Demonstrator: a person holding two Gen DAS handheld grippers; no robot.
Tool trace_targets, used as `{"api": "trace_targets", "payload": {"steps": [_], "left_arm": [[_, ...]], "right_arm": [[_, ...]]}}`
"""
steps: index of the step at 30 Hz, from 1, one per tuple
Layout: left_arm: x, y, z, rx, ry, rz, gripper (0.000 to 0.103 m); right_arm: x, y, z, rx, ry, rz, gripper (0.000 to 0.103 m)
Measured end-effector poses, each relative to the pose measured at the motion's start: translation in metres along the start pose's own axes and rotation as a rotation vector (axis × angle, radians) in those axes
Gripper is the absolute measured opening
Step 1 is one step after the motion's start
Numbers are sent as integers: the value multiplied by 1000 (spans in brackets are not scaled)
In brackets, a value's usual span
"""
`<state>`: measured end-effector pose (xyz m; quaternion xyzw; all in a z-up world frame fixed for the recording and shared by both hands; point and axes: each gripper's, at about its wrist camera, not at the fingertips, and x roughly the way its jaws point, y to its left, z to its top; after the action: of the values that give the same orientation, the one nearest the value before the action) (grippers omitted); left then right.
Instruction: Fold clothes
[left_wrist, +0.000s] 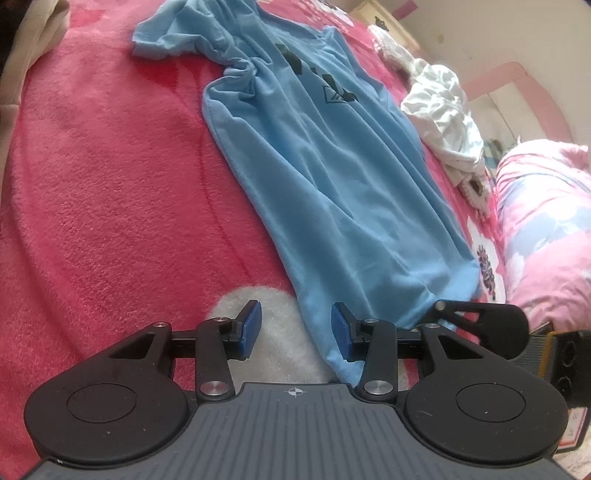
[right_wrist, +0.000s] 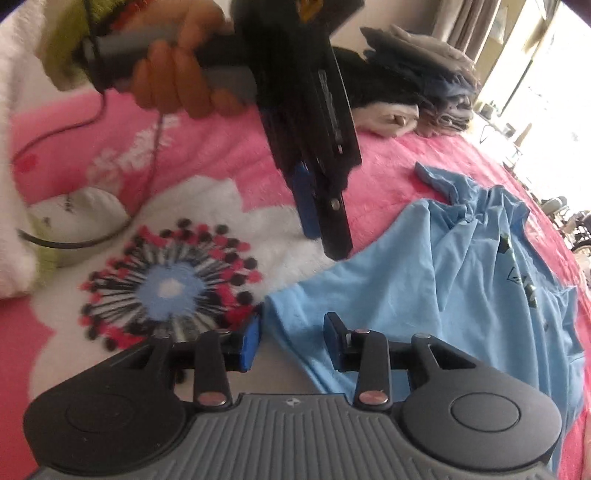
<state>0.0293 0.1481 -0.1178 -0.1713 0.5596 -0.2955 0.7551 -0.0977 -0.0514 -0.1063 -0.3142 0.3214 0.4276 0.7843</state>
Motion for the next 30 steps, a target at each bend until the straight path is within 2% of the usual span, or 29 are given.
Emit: {"api": "trace_targets", "payload": {"steps": [1,2,5,9,13,16,21,26,30], "left_arm": [[0,1,0,-10,-2,-1,41],[-1,3,1,-18,-5,-2,41],[-2,6,3,-43,-14,-7,43],[-4,11,6,-75,-25,-13,44],[-6,16,8,-108,-37,-20,44],[-8,19,13,-127,-60,-9,44],[-13,25,37,-159,-168,72,44],[-10,42,92,-291,-336,184,44],[-1,53,132,-347,-407,307,44]], "right_arm": [[0,-3,1,32,-4,3,15],[0,-7,2,65,-8,7,4],[-15,-18,5,174,-48,48,4],[-41,-25,4,312,-112,247,4],[-57,-17,2,355,-125,391,4],[-62,-12,0,375,-112,449,4],[-68,-8,-2,377,-85,457,4],[-74,-11,-3,389,-75,451,4],[-74,-10,-3,386,-62,449,4]]}}
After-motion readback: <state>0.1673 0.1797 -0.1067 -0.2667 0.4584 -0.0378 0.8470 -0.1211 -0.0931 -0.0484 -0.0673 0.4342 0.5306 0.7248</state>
